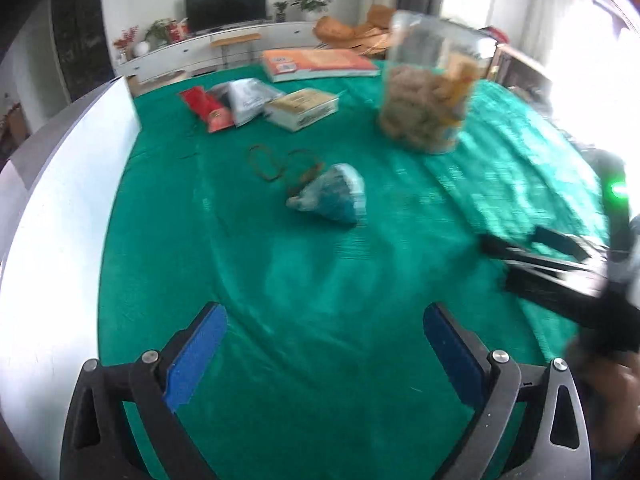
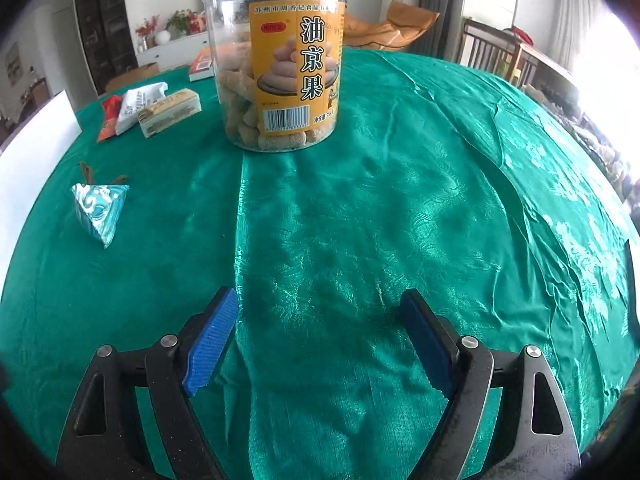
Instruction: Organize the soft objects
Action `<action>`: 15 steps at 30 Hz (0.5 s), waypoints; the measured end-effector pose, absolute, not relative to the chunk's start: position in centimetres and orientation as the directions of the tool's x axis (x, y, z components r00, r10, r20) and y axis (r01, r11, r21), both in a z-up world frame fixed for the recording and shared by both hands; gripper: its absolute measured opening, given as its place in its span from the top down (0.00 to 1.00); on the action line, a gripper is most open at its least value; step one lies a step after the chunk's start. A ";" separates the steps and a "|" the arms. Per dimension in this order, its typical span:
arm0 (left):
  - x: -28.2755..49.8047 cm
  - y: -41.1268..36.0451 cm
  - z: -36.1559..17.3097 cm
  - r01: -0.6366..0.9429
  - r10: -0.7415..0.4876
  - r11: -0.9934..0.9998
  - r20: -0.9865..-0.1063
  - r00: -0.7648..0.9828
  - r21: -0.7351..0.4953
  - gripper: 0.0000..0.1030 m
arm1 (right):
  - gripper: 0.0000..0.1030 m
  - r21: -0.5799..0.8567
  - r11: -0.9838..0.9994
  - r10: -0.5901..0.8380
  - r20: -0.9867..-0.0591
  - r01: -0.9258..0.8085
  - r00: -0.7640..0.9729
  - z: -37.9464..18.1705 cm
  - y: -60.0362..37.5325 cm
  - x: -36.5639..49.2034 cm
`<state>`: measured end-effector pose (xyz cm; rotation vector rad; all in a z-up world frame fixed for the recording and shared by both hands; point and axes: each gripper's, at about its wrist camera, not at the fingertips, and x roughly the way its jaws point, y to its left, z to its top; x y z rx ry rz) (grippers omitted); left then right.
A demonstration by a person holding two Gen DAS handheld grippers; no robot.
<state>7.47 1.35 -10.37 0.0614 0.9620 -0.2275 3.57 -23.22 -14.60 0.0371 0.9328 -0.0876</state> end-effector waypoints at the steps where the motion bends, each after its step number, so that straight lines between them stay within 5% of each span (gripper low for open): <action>1: 8.0 2.1 -10.8 0.201 -0.145 0.979 -0.820 0.554 -0.037 0.05 | 0.17 0.000 0.996 -0.055 -0.805 0.093 0.591 -14.6 -23.4 3.6; 6: 11.1 4.8 -13.3 0.109 -0.041 0.994 -0.831 0.555 0.024 0.05 | 0.15 0.003 0.996 -0.052 -0.806 0.092 0.590 -14.7 -22.4 3.4; 15: 11.9 5.9 -13.6 0.086 -0.061 0.996 -0.814 0.578 -0.013 0.00 | 0.13 0.003 0.996 -0.049 -0.807 0.087 0.589 -14.7 -22.1 3.2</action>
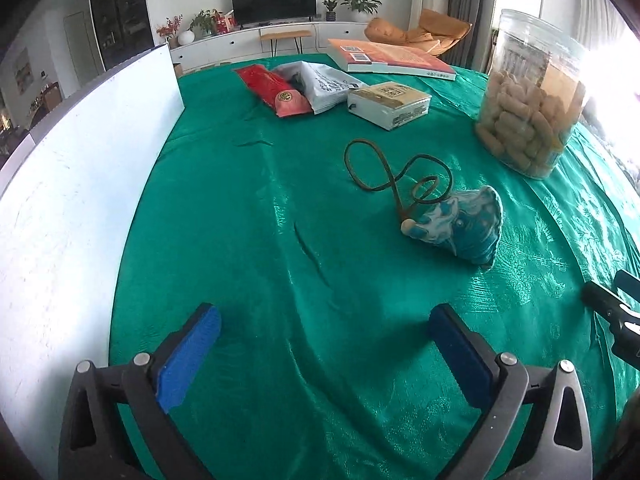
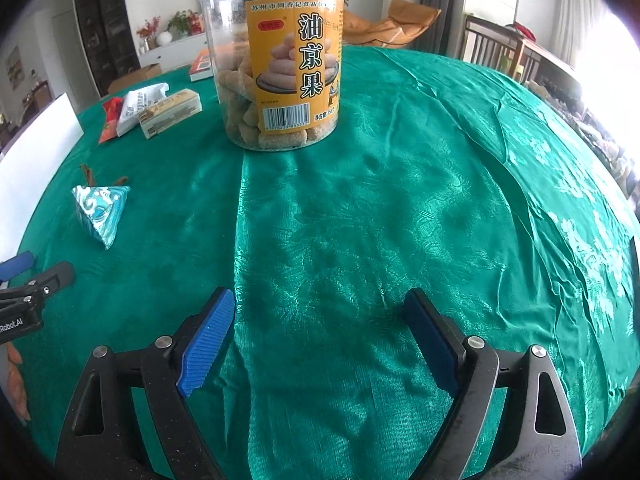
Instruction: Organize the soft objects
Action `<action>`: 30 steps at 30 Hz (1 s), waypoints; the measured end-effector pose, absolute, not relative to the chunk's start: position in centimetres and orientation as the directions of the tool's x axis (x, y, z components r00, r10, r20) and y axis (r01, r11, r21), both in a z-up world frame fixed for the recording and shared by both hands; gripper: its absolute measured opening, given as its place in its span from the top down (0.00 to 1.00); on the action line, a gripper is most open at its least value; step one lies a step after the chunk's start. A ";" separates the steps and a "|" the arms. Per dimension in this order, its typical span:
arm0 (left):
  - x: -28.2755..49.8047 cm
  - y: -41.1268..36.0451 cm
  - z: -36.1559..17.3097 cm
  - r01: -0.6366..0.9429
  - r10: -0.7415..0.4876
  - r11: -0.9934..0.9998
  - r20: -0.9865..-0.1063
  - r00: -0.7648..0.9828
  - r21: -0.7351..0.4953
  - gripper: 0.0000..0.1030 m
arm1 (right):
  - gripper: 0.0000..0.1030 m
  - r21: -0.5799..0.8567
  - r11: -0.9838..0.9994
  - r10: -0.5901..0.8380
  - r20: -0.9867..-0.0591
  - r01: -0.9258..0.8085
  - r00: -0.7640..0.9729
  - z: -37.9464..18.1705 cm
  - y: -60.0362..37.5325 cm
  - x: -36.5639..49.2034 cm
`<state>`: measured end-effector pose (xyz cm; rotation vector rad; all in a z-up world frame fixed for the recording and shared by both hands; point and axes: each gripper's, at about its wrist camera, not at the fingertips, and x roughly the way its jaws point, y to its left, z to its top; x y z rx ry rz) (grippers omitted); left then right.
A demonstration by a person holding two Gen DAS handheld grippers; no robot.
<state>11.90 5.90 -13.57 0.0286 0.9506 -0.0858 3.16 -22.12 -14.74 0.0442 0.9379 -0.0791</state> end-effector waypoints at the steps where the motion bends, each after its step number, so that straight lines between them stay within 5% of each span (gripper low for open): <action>1: 11.9 5.9 -13.6 0.085 -0.060 0.996 -0.813 0.578 -0.013 0.00 | 0.12 0.003 0.996 -0.047 -0.808 0.085 0.588 -14.8 -22.1 3.2; 30: 11.9 5.9 -13.6 0.085 -0.060 0.996 -0.813 0.579 -0.013 0.00 | 0.11 0.007 0.997 -0.041 -0.809 0.079 0.586 -14.7 -21.7 3.1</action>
